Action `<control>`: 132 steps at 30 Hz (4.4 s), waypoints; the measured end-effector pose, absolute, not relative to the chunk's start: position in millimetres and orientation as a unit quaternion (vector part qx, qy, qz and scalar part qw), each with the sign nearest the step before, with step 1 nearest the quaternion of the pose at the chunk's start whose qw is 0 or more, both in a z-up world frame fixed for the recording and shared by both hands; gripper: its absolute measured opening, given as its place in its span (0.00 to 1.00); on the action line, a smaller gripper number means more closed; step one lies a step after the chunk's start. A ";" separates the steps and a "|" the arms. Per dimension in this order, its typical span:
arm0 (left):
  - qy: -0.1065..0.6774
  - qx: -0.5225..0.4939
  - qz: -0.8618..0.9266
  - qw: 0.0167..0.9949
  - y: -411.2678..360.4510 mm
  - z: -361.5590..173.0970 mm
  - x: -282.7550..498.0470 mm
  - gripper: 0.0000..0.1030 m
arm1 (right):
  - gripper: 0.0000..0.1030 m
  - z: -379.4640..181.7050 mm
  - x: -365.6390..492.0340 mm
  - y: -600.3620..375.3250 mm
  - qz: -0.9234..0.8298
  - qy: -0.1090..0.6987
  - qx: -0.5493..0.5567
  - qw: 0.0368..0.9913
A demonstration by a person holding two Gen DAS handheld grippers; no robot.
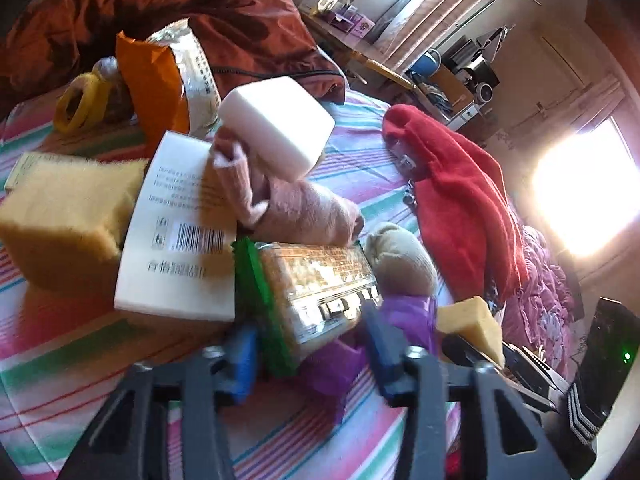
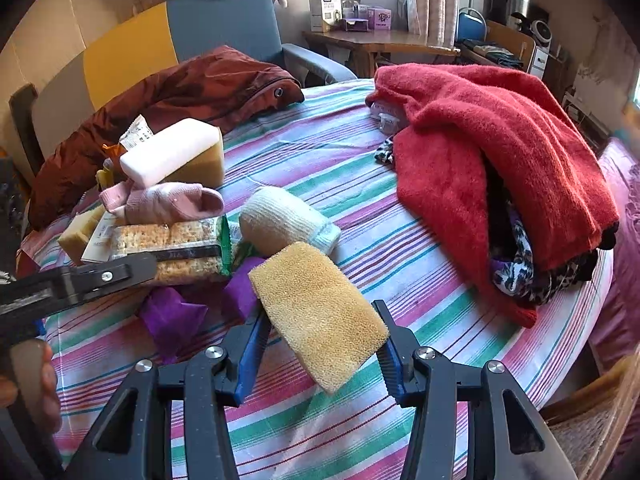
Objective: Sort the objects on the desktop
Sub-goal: 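Grasp the cracker packet with the left tool while the right tool holds the sponge, then carry the sponge and cracker packet to the gold tray and release them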
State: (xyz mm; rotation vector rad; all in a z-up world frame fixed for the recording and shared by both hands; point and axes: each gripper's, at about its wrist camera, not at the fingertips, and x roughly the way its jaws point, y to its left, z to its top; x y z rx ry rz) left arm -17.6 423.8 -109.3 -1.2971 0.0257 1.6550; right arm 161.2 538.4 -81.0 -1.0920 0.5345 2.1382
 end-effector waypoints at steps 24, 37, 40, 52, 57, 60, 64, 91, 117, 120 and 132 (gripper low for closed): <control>0.025 -0.451 0.743 0.494 345.1 -65.7 -1.9 0.17 | 0.44 -47.7 160.7 506.8 0.884 0.139 -0.341 0.286; 0.042 -0.396 0.808 0.434 256.4 -42.4 -0.9 0.17 | 0.44 -45.4 144.4 471.1 0.907 0.109 -0.347 0.211; 0.046 -0.390 0.818 0.420 244.0 -38.1 -4.6 0.17 | 0.44 -44.2 137.4 459.0 0.909 0.105 -0.352 0.195; 0.050 -0.485 0.787 0.379 241.2 -79.5 -17.4 0.46 | 0.44 -53.0 111.7 418.9 0.912 0.087 -0.373 0.149; 0.099 -0.528 0.780 0.321 275.0 -101.1 -28.5 0.55 | 0.45 -55.3 113.8 422.5 0.911 0.088 -0.376 0.144; 0.101 -0.555 0.773 0.290 289.6 -116.7 -40.1 0.58 | 0.45 -52.4 115.8 423.6 0.914 0.091 -0.369 0.139; 0.134 -0.531 0.787 0.285 307.6 -121.4 -38.4 0.56 | 0.46 -50.7 116.2 425.1 0.917 0.094 -0.365 0.132; 0.090 -0.342 0.911 0.214 127.4 3.0 -17.4 0.48 | 0.45 -26.7 64.9 321.4 0.928 0.108 -0.355 -0.009; 0.034 -0.339 0.940 0.034 -24.4 -8.2 -34.7 0.48 | 0.45 -27.5 -39.4 157.5 0.906 0.047 -0.397 -0.137; 0.029 -0.342 0.939 0.032 -27.3 -10.3 -39.2 0.48 | 0.45 -27.2 -48.2 150.1 0.907 0.045 -0.396 -0.136; 0.023 -0.337 0.941 0.027 -27.8 -7.7 -38.1 0.54 | 0.51 -34.1 -64.8 135.1 0.901 0.049 -0.409 -0.134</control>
